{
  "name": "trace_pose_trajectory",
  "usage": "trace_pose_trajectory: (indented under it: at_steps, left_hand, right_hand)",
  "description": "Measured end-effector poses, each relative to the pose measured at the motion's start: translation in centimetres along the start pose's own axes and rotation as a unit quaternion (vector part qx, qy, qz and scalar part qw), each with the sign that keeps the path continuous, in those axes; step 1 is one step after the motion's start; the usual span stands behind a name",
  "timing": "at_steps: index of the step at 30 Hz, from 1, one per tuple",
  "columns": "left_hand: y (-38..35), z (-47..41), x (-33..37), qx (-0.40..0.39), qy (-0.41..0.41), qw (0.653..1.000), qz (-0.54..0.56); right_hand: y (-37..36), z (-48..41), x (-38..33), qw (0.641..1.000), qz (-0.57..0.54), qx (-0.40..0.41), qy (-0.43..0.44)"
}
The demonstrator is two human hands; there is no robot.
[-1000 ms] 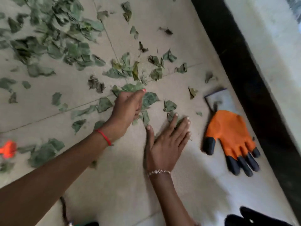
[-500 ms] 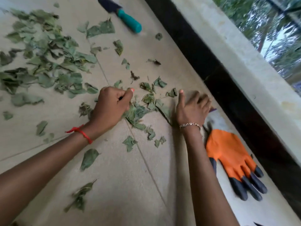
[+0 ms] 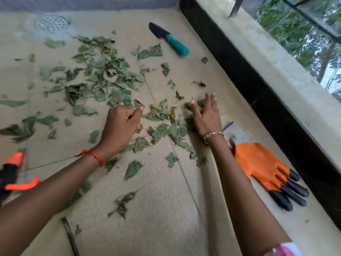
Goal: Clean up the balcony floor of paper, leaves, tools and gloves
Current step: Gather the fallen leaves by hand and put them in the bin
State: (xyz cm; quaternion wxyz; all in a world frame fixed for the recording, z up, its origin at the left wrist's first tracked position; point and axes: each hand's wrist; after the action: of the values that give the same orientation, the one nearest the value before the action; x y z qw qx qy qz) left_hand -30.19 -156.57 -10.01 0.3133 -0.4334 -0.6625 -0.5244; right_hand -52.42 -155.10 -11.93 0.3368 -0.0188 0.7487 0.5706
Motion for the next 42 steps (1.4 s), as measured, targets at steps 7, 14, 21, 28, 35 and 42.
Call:
trace_pose_trajectory:
  at_steps: [7,14,21,28,35,42]
  left_hand:
    - [2.8,1.8,1.5,-0.027,-0.005,0.998,-0.055]
    - [3.8,3.1,2.0,-0.028,-0.001,0.998,-0.061]
    - [4.7,5.7,2.2,0.010,0.036,0.997,-0.062]
    - [5.8,8.3,2.2,0.080,0.170,0.982,-0.004]
    - [8.1,9.1,1.6,0.179,0.260,0.949,0.001]
    - [6.9,10.8,0.1,0.115,0.185,0.974,-0.067]
  right_hand:
    - [-1.2,4.0,-2.4,0.994,-0.031,-0.036,0.096]
    - [0.6,8.5,-2.1,0.990,-0.092,-0.045,0.095]
    - [-0.2,13.8,-1.8,0.994,-0.013,-0.052,0.091]
    - [-0.5,17.9,-5.8,0.934,0.027,-0.080,0.346]
    - [-4.2,18.3,-7.6,0.934,0.143,-0.019,0.328]
    - [-5.1,17.1,-7.9,0.947,0.127,-0.031,0.292]
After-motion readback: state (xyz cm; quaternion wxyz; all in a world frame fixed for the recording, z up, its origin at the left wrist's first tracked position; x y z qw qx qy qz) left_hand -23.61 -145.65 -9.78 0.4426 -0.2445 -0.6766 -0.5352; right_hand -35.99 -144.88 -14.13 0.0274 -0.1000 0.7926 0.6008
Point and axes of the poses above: each hand's wrist, its own z-axis away from the middle knuckle, its own y-axis out of the back of the hand, x = y × z, and after that the axes turned 10 degrees about x, right-handed
